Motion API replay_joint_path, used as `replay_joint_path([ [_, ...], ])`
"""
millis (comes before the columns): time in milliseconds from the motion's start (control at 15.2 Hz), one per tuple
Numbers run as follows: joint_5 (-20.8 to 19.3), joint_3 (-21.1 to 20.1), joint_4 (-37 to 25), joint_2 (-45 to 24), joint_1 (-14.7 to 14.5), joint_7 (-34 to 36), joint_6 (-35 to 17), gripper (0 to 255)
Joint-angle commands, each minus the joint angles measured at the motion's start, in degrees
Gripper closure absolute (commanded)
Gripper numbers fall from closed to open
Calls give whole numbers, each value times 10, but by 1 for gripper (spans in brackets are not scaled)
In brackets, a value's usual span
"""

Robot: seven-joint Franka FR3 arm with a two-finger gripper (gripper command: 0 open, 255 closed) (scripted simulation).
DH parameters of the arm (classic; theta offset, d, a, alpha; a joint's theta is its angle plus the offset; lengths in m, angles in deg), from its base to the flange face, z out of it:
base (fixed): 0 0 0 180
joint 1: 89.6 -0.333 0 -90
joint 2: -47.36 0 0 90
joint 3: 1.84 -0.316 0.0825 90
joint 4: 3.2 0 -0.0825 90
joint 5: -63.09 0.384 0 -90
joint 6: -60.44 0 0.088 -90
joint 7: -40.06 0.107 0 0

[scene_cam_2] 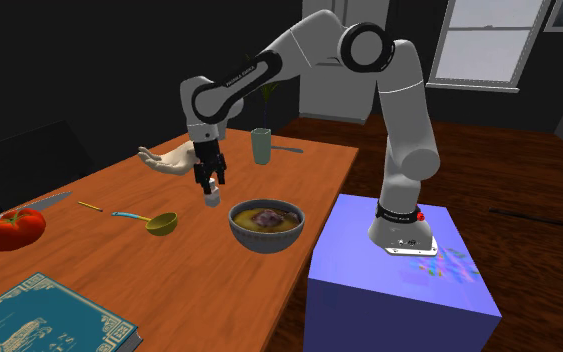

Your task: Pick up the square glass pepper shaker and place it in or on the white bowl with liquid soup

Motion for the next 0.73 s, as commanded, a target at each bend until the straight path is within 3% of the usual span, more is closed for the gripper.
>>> replay_joint_path([
  [0, 0, 0, 2, 0, 0, 0, -2, 0],
  [264, 0, 0, 2, 0, 0, 0, -2, 0],
  [330, 0, 0, 2, 0, 0, 0, -2, 255],
  [660, 0, 0, 2, 0, 0, 0, -2, 255],
])
